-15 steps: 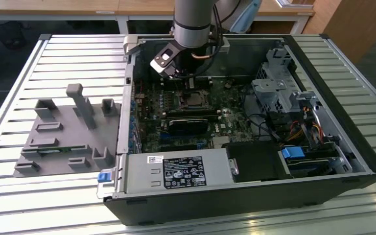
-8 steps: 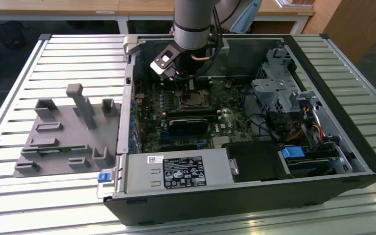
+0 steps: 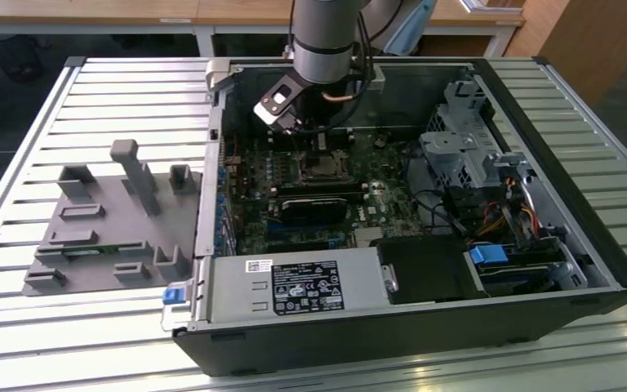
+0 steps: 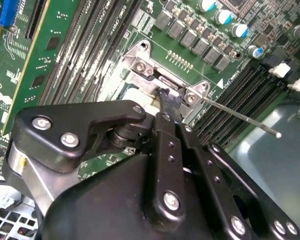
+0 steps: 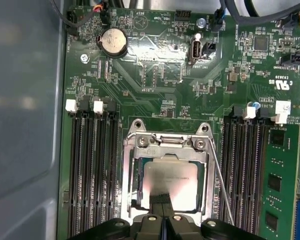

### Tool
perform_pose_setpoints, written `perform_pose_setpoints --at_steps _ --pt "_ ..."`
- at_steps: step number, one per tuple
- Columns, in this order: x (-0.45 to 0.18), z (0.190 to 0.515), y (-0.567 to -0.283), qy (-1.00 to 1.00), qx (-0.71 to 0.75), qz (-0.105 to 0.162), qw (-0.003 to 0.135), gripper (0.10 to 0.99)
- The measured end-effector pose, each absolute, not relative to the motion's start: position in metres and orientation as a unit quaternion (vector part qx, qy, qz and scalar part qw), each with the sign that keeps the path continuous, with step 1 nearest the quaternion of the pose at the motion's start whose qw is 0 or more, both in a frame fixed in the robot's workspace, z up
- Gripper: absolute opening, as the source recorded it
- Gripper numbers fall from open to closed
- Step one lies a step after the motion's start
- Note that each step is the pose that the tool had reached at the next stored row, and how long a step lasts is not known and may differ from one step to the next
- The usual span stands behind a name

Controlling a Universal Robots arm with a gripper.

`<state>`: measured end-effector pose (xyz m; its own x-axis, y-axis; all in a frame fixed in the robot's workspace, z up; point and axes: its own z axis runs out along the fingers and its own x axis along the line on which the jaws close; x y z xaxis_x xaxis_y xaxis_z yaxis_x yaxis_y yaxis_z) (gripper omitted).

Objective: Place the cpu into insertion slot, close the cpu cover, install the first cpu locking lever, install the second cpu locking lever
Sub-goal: 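Close the cpu cover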

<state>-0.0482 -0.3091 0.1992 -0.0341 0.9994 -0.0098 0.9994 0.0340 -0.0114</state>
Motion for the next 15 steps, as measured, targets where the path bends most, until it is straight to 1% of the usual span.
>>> perform_pose_setpoints --at_steps 7,15 --pt "-0.0481 0.2082 -0.309 -0.719 -0.695 0.007 0.001 0.106" --pt "-0.0425 0.2086 -0.3091 -0.719 -0.695 0.007 0.001 0.106"
